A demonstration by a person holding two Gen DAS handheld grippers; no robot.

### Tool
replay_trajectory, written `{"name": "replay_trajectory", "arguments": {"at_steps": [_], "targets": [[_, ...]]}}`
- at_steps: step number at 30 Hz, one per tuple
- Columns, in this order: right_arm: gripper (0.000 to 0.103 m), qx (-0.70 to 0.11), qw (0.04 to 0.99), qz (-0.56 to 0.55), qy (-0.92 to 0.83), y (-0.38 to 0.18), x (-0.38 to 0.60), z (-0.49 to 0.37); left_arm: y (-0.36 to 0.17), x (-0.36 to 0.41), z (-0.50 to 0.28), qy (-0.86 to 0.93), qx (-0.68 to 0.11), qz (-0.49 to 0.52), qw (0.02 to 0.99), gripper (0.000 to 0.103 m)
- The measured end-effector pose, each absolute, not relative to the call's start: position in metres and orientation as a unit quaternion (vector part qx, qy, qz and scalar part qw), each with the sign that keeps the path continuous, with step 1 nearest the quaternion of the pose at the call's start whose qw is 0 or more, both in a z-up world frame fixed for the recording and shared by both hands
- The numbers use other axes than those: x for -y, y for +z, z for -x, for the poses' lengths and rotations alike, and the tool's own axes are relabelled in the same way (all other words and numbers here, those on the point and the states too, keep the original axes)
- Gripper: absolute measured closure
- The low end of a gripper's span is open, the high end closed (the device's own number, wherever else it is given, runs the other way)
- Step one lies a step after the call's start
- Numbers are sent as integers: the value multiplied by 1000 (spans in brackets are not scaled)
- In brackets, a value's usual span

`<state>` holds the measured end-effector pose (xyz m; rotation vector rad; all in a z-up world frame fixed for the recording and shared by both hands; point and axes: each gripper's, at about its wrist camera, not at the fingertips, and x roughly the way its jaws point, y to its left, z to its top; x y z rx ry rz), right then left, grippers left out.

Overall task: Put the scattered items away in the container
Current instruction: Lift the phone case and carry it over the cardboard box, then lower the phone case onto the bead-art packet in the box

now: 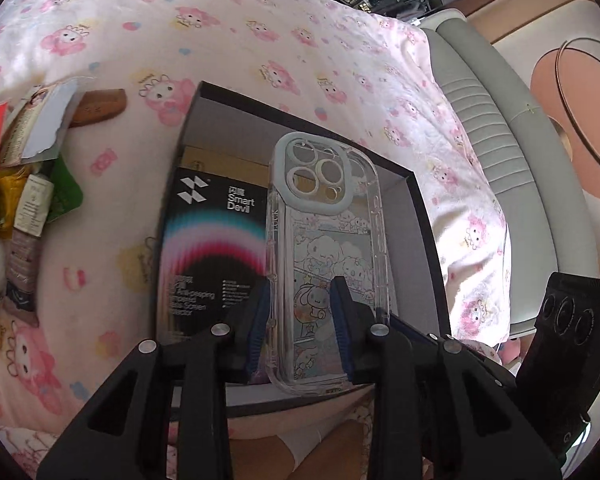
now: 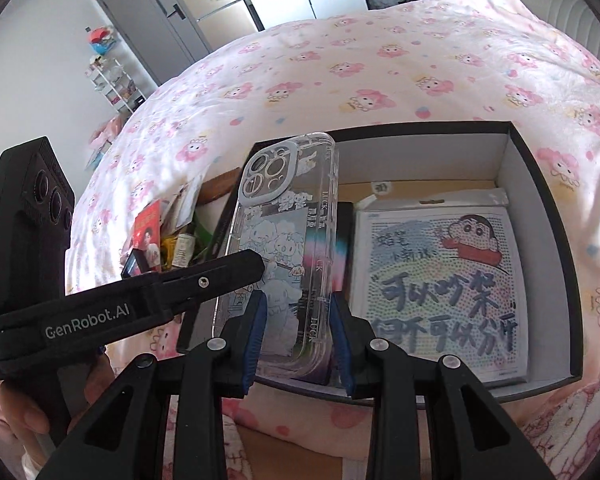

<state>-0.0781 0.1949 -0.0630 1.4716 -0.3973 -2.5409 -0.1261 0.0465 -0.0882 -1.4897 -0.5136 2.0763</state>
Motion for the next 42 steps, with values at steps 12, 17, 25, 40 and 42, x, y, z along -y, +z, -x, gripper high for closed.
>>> {"name": "replay_trajectory", "arguments": {"at_steps": [12, 17, 25, 40, 42], "targets": [[73, 158, 38, -539, -827, -107, -236, 95, -133, -95, 133, 769, 154, 557, 273, 71], [73, 154, 36, -562, -812, -122, -238, 96, -139, -91, 129, 756, 148, 570, 284, 73], [73, 126, 12, -556, -822, -110, -242, 97, -131, -75, 124, 779, 141, 553, 260, 73], [73, 143, -31, -524, -839, -115, -261, 91, -136, -104, 146, 754, 135, 602, 223, 72], [73, 149, -29, -522, -840, -113, -266, 90, -133, -112, 139, 737, 132, 610, 258, 72]]}}
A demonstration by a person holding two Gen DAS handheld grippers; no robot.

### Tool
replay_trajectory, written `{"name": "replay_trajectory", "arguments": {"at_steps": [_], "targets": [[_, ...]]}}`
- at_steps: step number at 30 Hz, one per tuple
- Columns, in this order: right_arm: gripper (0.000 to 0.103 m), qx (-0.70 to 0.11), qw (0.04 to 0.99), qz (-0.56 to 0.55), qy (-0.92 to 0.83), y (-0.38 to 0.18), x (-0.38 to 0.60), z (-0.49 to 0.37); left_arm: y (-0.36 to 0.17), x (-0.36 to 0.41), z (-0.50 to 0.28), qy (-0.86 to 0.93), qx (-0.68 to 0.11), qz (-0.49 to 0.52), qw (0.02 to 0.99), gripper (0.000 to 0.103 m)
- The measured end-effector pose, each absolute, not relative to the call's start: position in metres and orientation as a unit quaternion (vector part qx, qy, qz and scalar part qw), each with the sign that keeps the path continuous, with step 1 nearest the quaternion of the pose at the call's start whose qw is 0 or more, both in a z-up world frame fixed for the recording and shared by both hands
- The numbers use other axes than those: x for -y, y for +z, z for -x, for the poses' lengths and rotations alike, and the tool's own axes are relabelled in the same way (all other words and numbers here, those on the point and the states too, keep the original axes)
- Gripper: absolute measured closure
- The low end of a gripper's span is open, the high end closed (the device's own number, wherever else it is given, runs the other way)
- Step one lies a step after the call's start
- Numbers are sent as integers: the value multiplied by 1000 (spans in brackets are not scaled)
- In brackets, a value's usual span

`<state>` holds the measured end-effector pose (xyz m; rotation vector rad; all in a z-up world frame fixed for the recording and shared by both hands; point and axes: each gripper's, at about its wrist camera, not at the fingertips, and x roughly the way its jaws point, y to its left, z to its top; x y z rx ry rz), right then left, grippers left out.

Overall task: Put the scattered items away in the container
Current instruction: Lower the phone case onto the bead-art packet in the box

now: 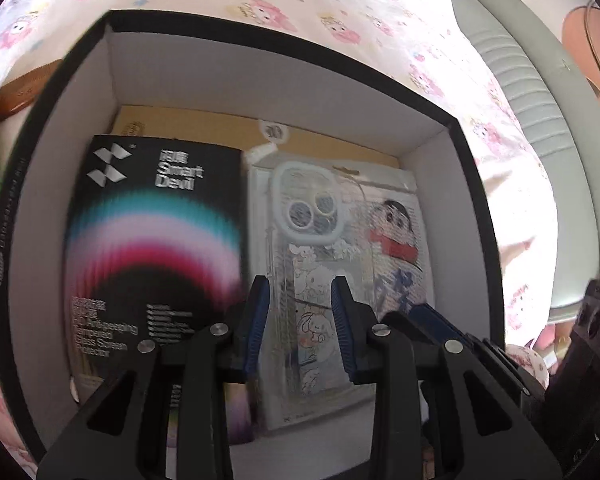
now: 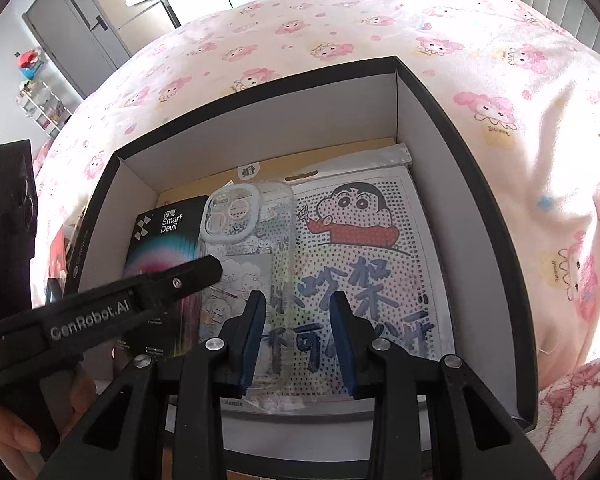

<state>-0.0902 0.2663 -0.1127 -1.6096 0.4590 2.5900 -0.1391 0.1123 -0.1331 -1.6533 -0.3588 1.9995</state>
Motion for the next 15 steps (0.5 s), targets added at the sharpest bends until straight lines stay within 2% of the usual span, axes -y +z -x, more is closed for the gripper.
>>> {"name": "replay_trajectory", "arguments": {"at_steps": [2, 6, 15], "targets": [[73, -149, 30, 524, 838, -111, -270, 90, -126, -111, 135, 734, 150, 602, 276, 72], [73, -167, 25, 521, 837, -110, -277, 89, -112, -98, 138, 767, 137, 579, 242, 72], [73, -161, 6, 529, 833, -106, -266, 93, -131, -113, 156, 729, 137, 631, 227, 72]]}}
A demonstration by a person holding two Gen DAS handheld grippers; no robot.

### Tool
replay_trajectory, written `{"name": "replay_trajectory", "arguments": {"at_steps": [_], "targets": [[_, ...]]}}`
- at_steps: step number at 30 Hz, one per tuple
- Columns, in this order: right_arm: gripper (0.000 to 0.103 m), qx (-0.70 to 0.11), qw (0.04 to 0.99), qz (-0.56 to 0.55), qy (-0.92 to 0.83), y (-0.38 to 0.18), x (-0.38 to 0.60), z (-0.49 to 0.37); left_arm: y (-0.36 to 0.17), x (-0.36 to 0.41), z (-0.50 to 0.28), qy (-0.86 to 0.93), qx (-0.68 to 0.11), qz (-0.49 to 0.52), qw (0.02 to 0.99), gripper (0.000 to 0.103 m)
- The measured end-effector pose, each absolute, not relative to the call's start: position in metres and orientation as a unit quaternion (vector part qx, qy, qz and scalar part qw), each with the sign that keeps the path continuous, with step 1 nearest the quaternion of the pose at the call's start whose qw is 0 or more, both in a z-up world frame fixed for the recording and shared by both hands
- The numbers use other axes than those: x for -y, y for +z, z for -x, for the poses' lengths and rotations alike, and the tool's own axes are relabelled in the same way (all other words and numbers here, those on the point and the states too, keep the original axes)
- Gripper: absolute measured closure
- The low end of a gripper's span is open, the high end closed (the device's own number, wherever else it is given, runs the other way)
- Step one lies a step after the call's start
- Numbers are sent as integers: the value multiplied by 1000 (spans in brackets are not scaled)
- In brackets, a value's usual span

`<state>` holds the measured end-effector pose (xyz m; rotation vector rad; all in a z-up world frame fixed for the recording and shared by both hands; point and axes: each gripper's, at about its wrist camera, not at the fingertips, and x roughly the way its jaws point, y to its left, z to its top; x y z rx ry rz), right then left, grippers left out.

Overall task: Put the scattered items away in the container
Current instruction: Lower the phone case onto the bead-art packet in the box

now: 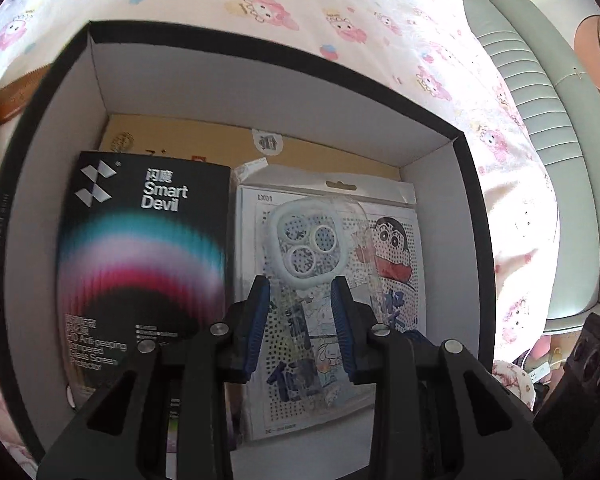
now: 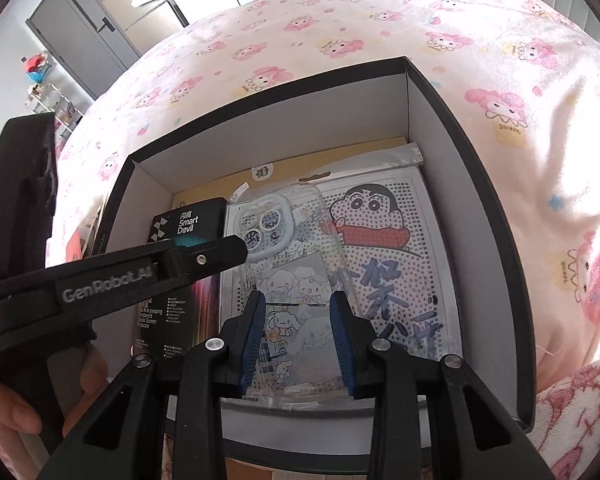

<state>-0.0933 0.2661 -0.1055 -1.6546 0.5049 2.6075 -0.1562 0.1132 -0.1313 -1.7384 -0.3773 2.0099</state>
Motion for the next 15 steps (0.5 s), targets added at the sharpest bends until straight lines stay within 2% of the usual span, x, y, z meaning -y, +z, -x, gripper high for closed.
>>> {"name": "replay_trajectory", "arguments": {"at_steps": [7, 12, 15], "targets": [[73, -163, 25, 523, 836, -102, -283, 88, -127, -143, 148, 702, 148, 635, 287, 72], [73, -159, 14, 540, 827, -98, -288, 92, -110, -115, 143, 735, 110, 620, 251, 72], [73, -177, -12, 541, 822, -86, -295, 101, -108, -90, 143, 742, 114, 619, 231, 72]]}}
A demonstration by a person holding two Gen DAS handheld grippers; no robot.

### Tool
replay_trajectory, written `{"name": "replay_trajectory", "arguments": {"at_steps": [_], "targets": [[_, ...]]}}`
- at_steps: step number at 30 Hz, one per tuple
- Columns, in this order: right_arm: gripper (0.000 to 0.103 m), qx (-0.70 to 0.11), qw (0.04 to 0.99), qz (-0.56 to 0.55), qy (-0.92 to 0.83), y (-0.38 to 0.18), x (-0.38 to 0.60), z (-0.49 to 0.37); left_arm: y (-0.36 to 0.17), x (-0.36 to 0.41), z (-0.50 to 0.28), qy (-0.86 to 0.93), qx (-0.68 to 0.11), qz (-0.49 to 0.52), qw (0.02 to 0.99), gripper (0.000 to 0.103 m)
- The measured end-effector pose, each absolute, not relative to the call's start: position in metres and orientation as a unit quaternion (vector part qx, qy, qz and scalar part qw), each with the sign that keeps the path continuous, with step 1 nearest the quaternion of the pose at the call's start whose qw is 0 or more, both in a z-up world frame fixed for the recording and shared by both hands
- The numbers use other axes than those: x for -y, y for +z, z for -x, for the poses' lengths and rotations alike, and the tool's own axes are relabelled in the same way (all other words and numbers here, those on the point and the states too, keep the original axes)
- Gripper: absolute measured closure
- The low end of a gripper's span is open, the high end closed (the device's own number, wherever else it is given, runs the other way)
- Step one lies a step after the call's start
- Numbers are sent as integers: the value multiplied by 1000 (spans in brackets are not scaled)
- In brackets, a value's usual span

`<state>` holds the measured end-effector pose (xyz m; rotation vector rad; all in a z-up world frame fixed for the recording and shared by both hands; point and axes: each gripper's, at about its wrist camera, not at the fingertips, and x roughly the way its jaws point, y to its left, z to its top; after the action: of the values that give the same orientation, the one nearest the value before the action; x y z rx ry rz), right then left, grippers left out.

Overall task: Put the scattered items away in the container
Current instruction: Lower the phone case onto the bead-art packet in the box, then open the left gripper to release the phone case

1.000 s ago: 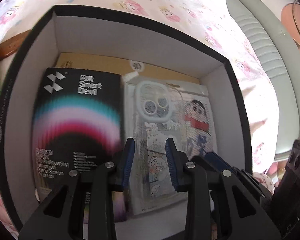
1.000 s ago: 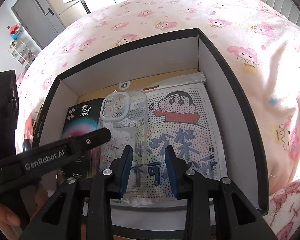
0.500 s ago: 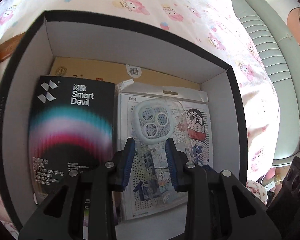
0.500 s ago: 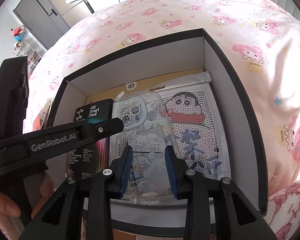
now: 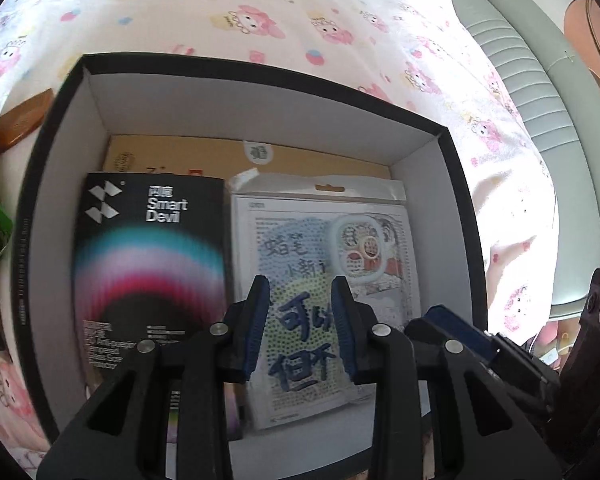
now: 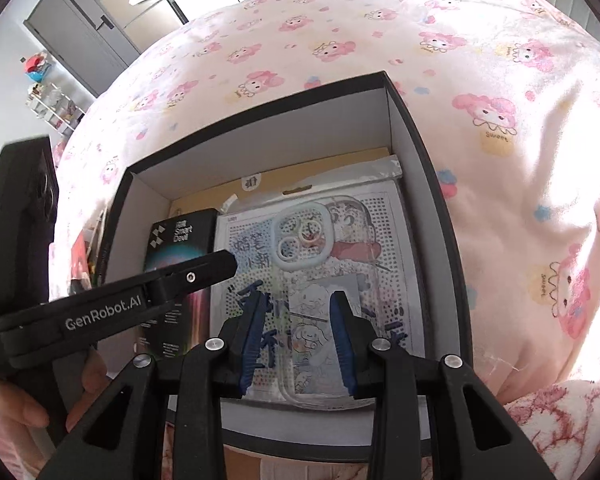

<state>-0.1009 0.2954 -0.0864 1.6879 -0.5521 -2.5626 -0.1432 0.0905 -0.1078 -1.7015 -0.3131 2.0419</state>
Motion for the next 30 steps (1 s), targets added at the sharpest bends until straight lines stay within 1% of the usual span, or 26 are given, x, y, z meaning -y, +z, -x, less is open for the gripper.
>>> {"name": "replay_trajectory", "arguments": {"at_steps": [2, 4, 7, 10, 16, 20, 25, 30], "targets": [[73, 181, 24, -543, -820, -79, -299, 108, -107, -85, 139, 741, 122, 618, 231, 72], [73, 182, 30, -544, -818, -75, -304, 110, -110, -112, 147, 738, 126, 623, 229, 72], [73, 163, 14, -544, -823, -69, -311, 109, -119, -117, 142, 741, 142, 620, 214, 72], [73, 165, 18, -543, -823, -68, -315, 108, -128, -134, 140, 727, 156, 630, 225, 73], [73, 177, -4, -485, -856, -49, -330, 87, -136, -177, 138, 697, 130, 657, 257, 72], [73, 175, -13, -497, -850, -53, -341, 90, -137, -190, 137, 672, 154, 663, 293, 72], [73, 171, -18, -502, -848, -61, -344, 86, -130, -173, 132, 711, 152, 646, 233, 73], [73, 162, -26, -504, -848, -68, -335, 83, -134, -194, 125, 671, 162, 665, 287, 73]]}}
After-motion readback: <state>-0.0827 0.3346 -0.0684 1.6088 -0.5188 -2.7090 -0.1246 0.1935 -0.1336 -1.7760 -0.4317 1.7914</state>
